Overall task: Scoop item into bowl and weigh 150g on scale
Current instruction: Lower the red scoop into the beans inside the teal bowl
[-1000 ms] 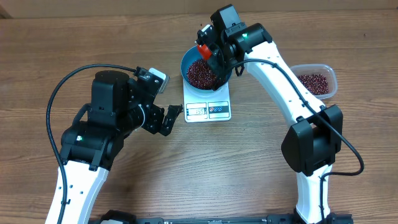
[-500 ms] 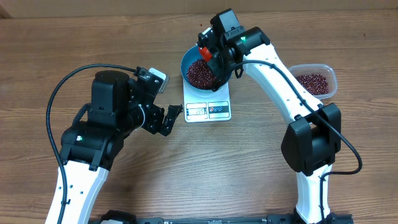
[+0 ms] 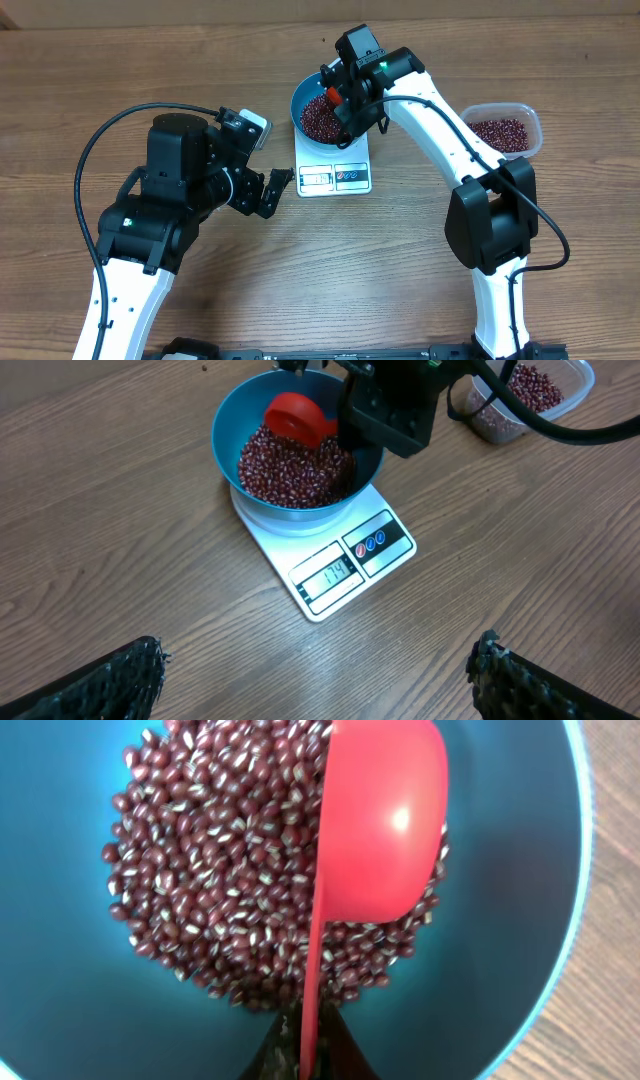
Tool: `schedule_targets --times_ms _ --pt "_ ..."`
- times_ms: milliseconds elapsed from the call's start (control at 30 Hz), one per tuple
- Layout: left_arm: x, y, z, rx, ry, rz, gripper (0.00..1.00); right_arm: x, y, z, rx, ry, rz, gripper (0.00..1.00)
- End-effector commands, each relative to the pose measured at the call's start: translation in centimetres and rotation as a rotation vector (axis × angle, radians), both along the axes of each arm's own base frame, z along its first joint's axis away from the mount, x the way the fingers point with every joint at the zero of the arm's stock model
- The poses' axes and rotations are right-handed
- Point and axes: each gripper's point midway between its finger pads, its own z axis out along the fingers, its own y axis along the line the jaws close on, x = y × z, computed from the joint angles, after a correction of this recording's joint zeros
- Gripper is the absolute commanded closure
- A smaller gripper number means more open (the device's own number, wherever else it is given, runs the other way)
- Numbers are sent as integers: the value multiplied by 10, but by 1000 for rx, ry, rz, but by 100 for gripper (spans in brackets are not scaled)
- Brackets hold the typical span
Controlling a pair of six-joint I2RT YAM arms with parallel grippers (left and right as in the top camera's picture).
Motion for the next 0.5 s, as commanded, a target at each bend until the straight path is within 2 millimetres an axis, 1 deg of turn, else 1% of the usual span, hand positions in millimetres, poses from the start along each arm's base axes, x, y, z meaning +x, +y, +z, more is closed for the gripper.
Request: schedule_targets --times_ms 0,233,467 --pt "0 -2 10 -14 -17 8 0 -15 14 -5 58 70 27 96" --pt "0 -2 10 -14 -17 8 1 -28 21 -6 104 130 48 96" --pt "0 -2 10 -14 -17 8 0 -34 27 -4 141 156 66 96"
